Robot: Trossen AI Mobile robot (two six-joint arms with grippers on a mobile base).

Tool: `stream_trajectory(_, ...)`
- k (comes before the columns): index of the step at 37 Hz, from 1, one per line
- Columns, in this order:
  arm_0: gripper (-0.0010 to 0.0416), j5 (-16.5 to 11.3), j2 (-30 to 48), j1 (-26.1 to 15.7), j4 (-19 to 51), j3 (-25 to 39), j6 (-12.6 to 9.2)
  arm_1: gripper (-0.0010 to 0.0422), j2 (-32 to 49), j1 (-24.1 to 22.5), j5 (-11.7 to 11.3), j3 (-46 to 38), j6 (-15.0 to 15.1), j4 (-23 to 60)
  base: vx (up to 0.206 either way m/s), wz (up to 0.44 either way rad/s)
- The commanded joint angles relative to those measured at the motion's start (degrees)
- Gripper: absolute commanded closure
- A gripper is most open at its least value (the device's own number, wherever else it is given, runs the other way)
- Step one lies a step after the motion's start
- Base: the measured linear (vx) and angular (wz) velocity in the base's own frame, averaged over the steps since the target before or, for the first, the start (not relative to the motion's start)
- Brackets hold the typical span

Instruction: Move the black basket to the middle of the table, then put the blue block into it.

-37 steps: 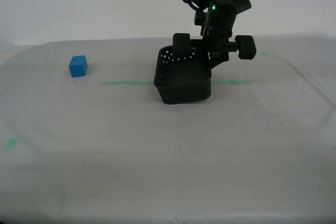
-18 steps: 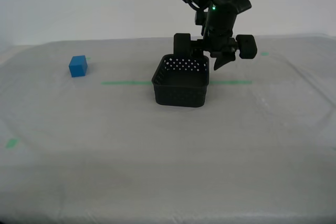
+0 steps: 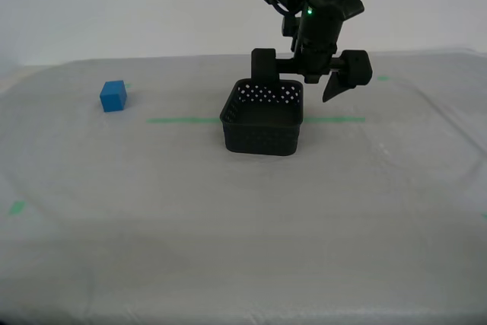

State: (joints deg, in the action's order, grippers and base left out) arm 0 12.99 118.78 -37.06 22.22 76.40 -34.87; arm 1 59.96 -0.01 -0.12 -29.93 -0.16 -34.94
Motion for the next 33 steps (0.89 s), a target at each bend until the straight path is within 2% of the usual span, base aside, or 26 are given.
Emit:
stream_trajectory(1,0.001,0.4,0.0,0.0,-0.8,0.0,3.2,0.0412,0.0,0.0,-0.1,-0.1,0.2,-0.3,0.0,0.0)
stream_trajectory(4,0.0019,0.4,0.0,0.0,-1.0,0.0,4.9,0.0412,0.0,0.0,-0.1,-0.1,0.2,-0.3,0.0,0.0)
stream_trajectory(11,0.0002,0.4,0.0,0.0,-1.0,0.0,4.9,0.0412,0.0,0.0,0.0,-0.1,0.2,-0.3,0.0,0.0)
stream_trajectory(24,0.0005,0.3,-0.5,0.0,-0.8,0.0,4.9,0.0412,0.0,0.0,-0.1,-0.1,0.2,-0.3,0.0,0.0)
stream_trajectory(33,0.0005,0.3,-2.8,0.0,0.7,0.0,5.9,0.0412,0.0,0.0,-0.1,-0.1,0.2,-0.3,0.0,0.0)
